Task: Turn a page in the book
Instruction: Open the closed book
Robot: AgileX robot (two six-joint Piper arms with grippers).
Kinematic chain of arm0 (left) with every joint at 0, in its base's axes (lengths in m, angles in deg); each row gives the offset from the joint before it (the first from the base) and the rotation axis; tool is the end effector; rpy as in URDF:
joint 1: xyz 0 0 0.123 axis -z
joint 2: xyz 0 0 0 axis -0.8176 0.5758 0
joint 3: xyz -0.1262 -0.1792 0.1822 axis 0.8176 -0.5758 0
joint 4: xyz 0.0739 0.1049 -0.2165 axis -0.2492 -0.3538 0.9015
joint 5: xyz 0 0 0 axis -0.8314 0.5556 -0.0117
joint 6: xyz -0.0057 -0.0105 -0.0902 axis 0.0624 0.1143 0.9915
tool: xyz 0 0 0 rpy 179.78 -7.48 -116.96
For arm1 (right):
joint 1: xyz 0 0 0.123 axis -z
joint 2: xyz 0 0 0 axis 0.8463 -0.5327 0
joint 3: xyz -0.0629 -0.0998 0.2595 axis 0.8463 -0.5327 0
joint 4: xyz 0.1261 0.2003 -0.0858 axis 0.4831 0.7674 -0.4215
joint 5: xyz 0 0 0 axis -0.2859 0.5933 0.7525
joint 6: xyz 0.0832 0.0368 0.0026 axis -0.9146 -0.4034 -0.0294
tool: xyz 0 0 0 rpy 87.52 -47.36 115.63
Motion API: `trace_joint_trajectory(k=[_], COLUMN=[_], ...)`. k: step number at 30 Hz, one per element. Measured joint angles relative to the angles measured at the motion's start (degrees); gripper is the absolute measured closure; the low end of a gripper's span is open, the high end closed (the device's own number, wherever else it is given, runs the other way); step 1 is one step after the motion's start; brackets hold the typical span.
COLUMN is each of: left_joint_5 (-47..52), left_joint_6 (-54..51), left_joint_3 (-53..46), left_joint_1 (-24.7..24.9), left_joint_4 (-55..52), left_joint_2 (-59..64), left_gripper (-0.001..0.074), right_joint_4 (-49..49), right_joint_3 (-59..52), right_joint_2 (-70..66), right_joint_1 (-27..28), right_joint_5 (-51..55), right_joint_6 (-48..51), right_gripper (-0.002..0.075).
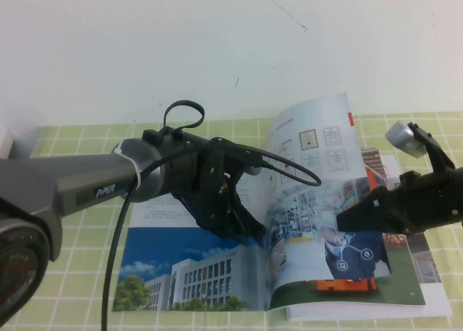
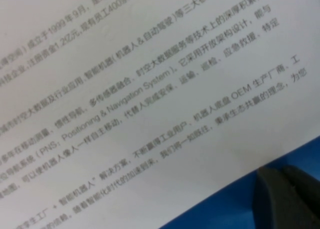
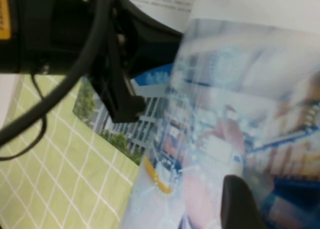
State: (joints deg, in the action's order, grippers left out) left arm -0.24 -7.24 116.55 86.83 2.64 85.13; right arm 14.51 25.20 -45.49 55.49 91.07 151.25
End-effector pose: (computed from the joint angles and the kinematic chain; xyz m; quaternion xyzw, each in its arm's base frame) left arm 0.3565 -0.2270 0.1561 0.2477 0.9455 -0.0819 0.1947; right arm 0.3178 0.0776 0.1679 -0.1045 0.9007 0.3778 0.1874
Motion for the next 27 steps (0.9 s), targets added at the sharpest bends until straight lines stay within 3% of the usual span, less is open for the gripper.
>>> trace_joint_trajectory(k=[10,20,27], left_joint_5=[0.0,0.1,-0.2], left_joint_6=[0.4,8.3,9.3], left_joint_3=[0.0,-0.3,-0.4], left_joint_1=[0.0,0.0,0.0], left_joint_4=[-3.3,-15.9,-18.1], left_joint_2=[-1.3,-6.5,-13.9], left_gripper=[0.0738,0.0738,0.0738], right_joint_4=[3.7,6.2,9.0], right_joint_3=[0.0,0.0,0.0], right_joint_2=[0.0,0.0,0.0], right_joint_1=[0.0,0.0,0.0], right_joint_5=[2.2,5.2,8.0], right_joint_6=[3.6,6.9,9.3], right_gripper=[0.0523,0.0671,0.0721])
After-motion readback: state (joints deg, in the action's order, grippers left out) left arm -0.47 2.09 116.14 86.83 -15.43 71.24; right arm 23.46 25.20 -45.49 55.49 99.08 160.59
